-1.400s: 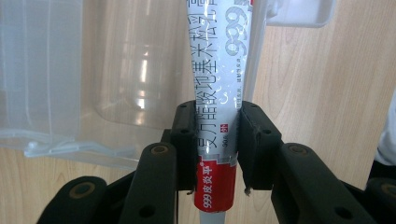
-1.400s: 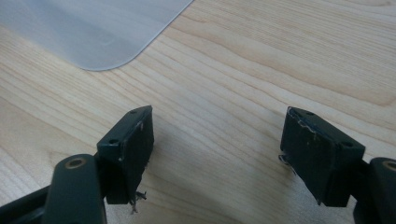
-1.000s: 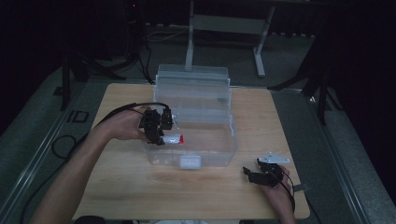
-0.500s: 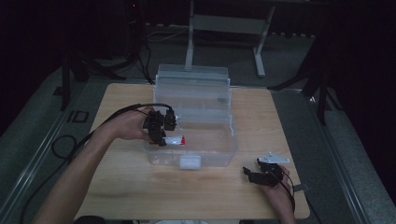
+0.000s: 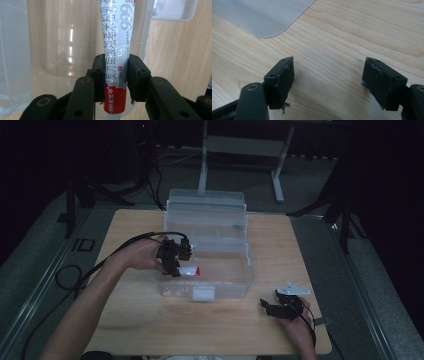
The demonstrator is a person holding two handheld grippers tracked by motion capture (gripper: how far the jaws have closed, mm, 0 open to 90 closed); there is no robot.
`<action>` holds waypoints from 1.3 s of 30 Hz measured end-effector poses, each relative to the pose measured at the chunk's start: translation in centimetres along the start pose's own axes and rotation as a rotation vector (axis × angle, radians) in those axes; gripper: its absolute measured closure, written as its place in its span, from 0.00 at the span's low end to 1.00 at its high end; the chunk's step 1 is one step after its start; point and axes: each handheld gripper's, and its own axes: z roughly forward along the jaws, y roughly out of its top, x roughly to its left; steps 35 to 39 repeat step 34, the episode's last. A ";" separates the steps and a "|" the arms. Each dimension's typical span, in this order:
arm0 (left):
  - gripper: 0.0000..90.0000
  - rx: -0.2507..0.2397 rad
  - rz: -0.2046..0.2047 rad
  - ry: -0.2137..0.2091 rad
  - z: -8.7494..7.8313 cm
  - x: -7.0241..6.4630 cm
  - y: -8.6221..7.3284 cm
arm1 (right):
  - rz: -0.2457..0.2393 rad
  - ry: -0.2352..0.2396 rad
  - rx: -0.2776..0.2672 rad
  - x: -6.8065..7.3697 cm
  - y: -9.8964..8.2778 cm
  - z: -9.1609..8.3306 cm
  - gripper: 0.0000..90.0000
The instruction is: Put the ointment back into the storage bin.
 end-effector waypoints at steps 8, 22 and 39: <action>0.77 0.004 -0.006 0.003 0.2 0.3 0.0 | 0.000 0.000 0.000 0.0 0.0 0.0 0.28; 0.56 -0.028 -0.048 0.026 -0.7 0.6 -0.5 | -0.001 0.001 0.001 0.0 0.0 0.0 0.28; 0.48 -0.051 -0.087 0.092 -2.2 0.1 -1.7 | -0.001 0.002 0.001 0.0 0.0 0.0 0.28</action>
